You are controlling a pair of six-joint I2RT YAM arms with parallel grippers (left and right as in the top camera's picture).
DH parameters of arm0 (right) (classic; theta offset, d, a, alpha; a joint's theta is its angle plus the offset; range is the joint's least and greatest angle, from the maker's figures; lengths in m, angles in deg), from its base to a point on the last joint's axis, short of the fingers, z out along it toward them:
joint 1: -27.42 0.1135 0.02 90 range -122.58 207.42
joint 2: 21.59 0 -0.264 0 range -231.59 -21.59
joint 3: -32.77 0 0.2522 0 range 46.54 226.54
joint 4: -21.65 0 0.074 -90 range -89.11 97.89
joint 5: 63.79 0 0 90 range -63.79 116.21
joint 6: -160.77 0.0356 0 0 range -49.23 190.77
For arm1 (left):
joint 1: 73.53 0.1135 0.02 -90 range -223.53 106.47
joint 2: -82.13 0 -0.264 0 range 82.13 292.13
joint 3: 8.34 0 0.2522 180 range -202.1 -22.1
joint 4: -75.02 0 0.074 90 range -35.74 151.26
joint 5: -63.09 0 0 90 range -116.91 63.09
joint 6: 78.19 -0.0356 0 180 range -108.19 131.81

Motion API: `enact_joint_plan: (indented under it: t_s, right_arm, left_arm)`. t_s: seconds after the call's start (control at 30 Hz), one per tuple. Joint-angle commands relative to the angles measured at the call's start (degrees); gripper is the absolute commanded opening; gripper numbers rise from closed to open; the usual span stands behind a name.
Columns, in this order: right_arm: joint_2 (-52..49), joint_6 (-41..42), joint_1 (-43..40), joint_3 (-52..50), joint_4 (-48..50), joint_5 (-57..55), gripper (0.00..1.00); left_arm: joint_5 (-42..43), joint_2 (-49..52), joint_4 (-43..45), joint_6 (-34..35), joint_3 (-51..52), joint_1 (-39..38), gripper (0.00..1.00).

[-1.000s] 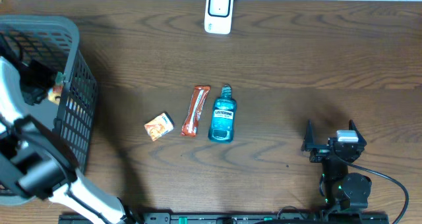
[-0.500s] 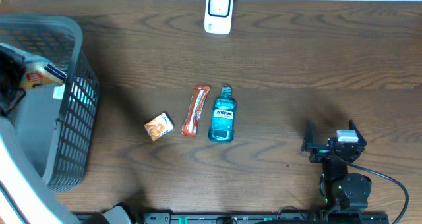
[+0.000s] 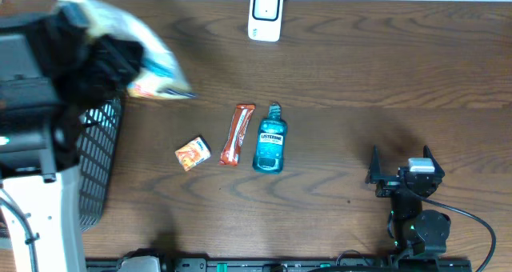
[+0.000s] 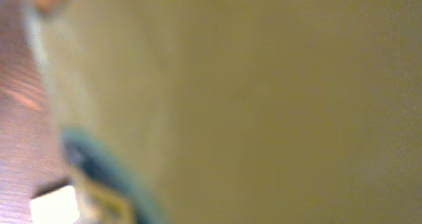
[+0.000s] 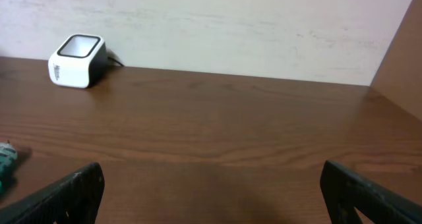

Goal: Scan the item barcode
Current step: 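Carry the yellow pack right of the bottle and lower it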

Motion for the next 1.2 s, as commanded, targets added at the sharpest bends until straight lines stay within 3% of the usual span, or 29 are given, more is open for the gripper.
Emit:
enact_joint_plan:
  t_s: [0.0,0.1,0.3,0.57,0.77,0.97,1.17]
  right_arm:
    - [0.3,-0.7,0.1,-0.1,-0.2,0.1,0.99]
    - [0.3,-0.7,0.1,-0.1,-0.2,0.1,0.99]
    - [0.3,-0.7,0.1,-0.1,-0.2,0.1,0.99]
    - [0.3,-0.7,0.1,-0.1,-0.2,0.1,0.99]
    - [0.3,-0.7,0.1,-0.1,-0.2,0.1,0.99]
    - [0.3,-0.7,0.1,-0.1,-0.2,0.1,0.99]
    - [0.3,-0.7,0.1,-0.1,-0.2,0.1,0.99]
  left_arm:
    - [-7.7,0.6,0.3,-3.5,0.9,-10.9,0.07]
    - [-10.9,2.7,0.3,-3.5,3.3,-19.6,0.07]
    - [-10.9,9.9,0.8,-3.8,5.9,-29.0,0.07]
    - [-10.8,27.5,8.2,-5.0,5.9,-40.4,0.07]
    - [-10.2,35.7,12.6,-2.1,5.9,-45.1,0.07]
    - [-0.3,40.4,20.8,-1.9,5.9,-46.8,0.07]
    - [-0.3,41.9,22.2,-0.9,6.1,-46.8,0.08]
